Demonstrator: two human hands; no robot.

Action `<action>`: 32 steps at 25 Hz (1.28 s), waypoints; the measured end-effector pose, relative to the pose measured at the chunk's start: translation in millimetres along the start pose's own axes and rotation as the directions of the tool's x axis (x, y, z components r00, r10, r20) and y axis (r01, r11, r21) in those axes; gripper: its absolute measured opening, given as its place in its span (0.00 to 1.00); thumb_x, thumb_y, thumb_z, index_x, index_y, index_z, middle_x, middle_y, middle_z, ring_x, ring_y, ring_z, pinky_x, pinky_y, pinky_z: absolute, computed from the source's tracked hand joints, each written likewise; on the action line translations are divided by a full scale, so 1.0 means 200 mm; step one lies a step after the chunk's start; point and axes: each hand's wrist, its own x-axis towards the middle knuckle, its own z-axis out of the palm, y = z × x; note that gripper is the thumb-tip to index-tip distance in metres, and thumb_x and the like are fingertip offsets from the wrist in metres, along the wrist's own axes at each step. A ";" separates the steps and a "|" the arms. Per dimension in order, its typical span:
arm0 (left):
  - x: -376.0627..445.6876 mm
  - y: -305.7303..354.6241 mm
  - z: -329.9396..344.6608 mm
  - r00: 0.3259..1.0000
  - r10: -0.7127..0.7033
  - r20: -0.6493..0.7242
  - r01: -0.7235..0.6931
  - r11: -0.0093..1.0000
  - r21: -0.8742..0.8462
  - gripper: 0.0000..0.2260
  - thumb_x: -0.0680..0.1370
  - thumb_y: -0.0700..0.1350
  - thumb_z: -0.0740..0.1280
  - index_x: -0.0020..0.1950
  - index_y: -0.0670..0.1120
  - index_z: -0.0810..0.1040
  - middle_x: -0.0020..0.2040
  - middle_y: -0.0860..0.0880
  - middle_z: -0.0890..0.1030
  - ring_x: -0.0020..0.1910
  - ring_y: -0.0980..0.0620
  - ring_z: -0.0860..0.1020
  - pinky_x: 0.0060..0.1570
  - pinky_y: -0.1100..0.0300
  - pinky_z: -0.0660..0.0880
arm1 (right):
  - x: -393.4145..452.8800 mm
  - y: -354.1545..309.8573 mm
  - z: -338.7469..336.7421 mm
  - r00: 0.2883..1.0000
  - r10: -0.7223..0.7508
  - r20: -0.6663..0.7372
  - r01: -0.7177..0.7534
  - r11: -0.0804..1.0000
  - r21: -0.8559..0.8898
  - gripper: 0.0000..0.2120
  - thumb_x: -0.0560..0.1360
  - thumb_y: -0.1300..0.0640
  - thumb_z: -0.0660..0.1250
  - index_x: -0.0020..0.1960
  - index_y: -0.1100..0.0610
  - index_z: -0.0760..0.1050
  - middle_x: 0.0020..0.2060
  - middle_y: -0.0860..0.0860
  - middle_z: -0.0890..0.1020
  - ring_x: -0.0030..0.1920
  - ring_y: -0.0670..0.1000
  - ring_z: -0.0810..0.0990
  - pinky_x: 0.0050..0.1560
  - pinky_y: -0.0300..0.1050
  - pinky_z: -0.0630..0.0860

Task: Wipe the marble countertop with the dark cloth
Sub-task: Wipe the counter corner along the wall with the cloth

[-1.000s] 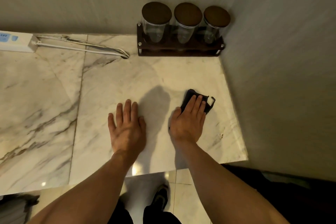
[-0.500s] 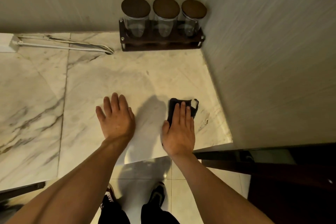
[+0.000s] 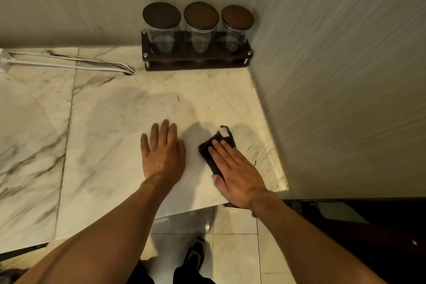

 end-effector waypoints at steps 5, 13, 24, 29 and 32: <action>0.00 0.02 0.01 1.000 0.008 -0.025 -0.007 0.999 0.051 0.26 0.81 0.55 0.47 0.76 0.46 0.56 0.78 0.46 0.56 0.77 0.45 0.48 0.74 0.43 0.42 | 0.08 0.09 -0.03 0.994 -0.090 0.058 0.093 0.994 -0.053 0.30 0.79 0.46 0.52 0.78 0.52 0.48 0.78 0.48 0.49 0.76 0.46 0.42 0.75 0.45 0.44; -0.01 0.02 -0.01 1.000 -0.001 -0.005 0.001 0.998 0.068 0.26 0.81 0.55 0.46 0.76 0.46 0.57 0.78 0.46 0.57 0.77 0.45 0.49 0.74 0.44 0.42 | 0.33 0.23 -0.11 0.988 -0.127 0.088 0.129 0.991 -0.023 0.31 0.79 0.46 0.50 0.78 0.53 0.46 0.77 0.48 0.46 0.76 0.46 0.40 0.76 0.47 0.45; 0.01 0.02 -0.02 0.999 -0.023 0.049 0.017 0.994 0.110 0.27 0.80 0.57 0.45 0.77 0.48 0.55 0.78 0.47 0.57 0.77 0.45 0.49 0.74 0.43 0.45 | 0.67 0.40 -0.17 0.992 -0.112 0.056 0.115 0.992 -0.056 0.31 0.79 0.45 0.49 0.78 0.53 0.46 0.77 0.49 0.47 0.76 0.46 0.41 0.76 0.49 0.48; 0.01 0.03 -0.02 0.998 -0.031 0.049 0.027 0.996 0.085 0.26 0.80 0.57 0.45 0.77 0.48 0.54 0.78 0.47 0.56 0.77 0.46 0.48 0.74 0.44 0.42 | 0.81 0.44 -0.17 1.000 0.001 0.031 0.000 0.999 -0.035 0.31 0.79 0.44 0.48 0.78 0.53 0.45 0.78 0.49 0.47 0.76 0.47 0.42 0.76 0.50 0.49; 0.02 0.03 -0.02 0.998 -0.034 0.044 0.030 0.996 0.081 0.26 0.81 0.56 0.45 0.77 0.48 0.55 0.78 0.47 0.57 0.77 0.46 0.49 0.74 0.43 0.44 | 0.90 0.45 -0.18 0.991 0.134 -0.012 -0.134 0.991 0.012 0.30 0.79 0.45 0.49 0.78 0.54 0.45 0.78 0.50 0.48 0.77 0.48 0.43 0.76 0.49 0.46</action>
